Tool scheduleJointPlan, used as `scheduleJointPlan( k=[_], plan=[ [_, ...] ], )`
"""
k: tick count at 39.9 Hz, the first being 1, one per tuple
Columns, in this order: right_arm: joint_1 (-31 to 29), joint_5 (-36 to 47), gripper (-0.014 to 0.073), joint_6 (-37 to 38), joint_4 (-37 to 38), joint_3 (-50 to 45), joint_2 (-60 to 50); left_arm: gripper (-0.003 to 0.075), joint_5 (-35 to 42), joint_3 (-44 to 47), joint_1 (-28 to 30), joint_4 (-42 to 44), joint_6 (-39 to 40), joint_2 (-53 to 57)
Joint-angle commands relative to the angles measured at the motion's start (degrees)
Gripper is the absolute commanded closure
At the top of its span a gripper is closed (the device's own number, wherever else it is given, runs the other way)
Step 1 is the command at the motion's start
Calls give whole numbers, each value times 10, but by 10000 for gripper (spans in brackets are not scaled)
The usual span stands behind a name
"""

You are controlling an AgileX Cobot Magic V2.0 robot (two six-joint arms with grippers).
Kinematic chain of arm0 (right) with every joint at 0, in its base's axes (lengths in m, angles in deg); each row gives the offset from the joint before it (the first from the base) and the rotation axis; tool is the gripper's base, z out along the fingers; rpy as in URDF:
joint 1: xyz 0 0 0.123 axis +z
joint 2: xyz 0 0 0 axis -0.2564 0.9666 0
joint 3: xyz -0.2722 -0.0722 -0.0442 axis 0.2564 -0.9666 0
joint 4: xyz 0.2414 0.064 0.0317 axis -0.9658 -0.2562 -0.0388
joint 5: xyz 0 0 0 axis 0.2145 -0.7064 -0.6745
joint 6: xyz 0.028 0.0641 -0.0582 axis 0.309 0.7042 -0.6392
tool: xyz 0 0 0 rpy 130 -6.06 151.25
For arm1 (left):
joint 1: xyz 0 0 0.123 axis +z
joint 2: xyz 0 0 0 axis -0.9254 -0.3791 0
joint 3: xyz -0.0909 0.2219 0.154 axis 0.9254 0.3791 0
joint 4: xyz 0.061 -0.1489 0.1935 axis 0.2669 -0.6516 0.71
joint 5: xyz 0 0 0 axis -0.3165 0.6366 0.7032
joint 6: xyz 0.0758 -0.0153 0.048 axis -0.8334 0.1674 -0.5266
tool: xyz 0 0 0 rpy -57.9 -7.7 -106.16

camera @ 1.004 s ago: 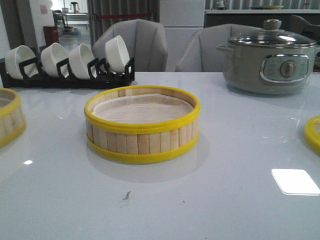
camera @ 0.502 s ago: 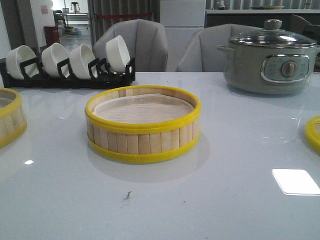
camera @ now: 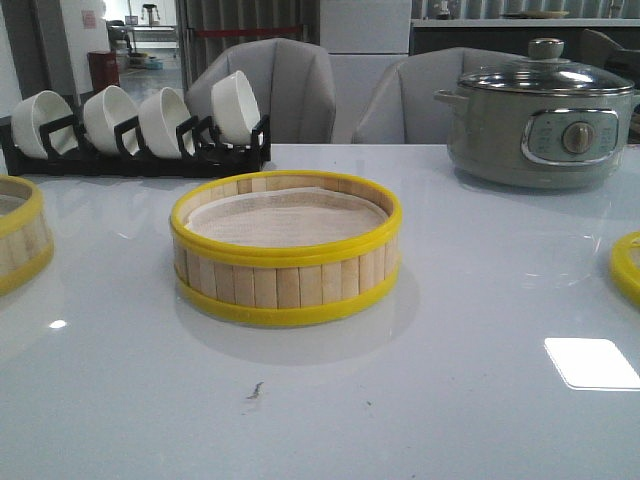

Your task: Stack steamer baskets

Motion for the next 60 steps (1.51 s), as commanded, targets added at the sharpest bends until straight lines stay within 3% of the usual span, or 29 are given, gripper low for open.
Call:
scheduleJointPlan(
  k=[1,32,45,51,60],
  plan=[
    [-4,49,565,-3,0,8,-12,625,39,-22,-4,-9,-1,4],
    [-4,50,565,-3,1,8,-12,625,63,-22,-4,-4,-1,3],
    [-4,156,565,-3,0,14,-12,625,57,-22,-4,-4,-1,3],
    [-3,41,565,10,-5,110,16,625,51,-22,-4,-1,-1,3],
    [-3,-71,565,10,-5,305,261,625,47,-22,-4,0,-1,4]
  ],
)
